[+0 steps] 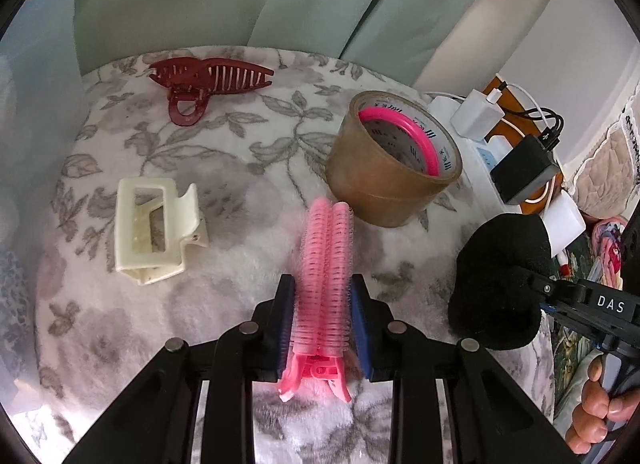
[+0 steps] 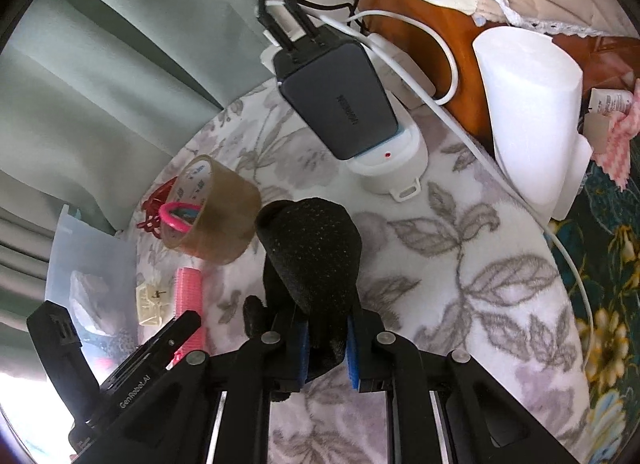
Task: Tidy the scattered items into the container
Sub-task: 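Lift and carry the pink roller with left tool while right tool carries the scrunchie to the box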
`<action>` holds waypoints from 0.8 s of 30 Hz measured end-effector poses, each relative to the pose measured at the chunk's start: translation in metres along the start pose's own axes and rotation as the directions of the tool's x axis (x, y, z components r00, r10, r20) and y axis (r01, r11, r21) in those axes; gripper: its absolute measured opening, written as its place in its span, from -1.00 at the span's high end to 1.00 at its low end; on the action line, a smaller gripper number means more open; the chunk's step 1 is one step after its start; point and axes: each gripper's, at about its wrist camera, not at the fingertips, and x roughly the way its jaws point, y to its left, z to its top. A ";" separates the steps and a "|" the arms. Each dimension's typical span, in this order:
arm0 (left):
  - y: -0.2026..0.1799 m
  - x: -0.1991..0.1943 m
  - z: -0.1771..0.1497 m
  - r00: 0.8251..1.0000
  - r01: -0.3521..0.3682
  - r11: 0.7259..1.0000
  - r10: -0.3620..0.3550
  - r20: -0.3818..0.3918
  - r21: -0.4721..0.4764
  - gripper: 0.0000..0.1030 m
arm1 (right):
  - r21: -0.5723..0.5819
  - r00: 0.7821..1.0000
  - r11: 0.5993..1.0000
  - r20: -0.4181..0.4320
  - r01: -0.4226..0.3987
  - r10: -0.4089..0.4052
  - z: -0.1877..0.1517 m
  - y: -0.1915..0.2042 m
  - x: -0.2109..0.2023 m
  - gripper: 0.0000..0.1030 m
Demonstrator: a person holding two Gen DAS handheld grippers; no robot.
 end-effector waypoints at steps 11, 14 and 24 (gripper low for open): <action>0.001 -0.085 -0.006 0.991 0.010 0.999 -0.003 0.135 -0.050 0.46 | -0.056 0.995 0.996 0.072 -0.071 0.075 -0.023 0.040 -0.067 0.69; -0.002 -0.120 -0.008 0.980 0.014 0.999 -0.003 0.200 -0.051 0.46 | -0.085 0.989 0.991 0.103 -0.098 0.107 -0.032 0.055 -0.092 0.69; -0.008 -0.215 -0.017 0.923 0.017 0.998 0.004 0.384 -0.053 0.46 | -0.192 0.965 0.966 0.164 -0.170 0.203 -0.062 0.112 -0.150 0.69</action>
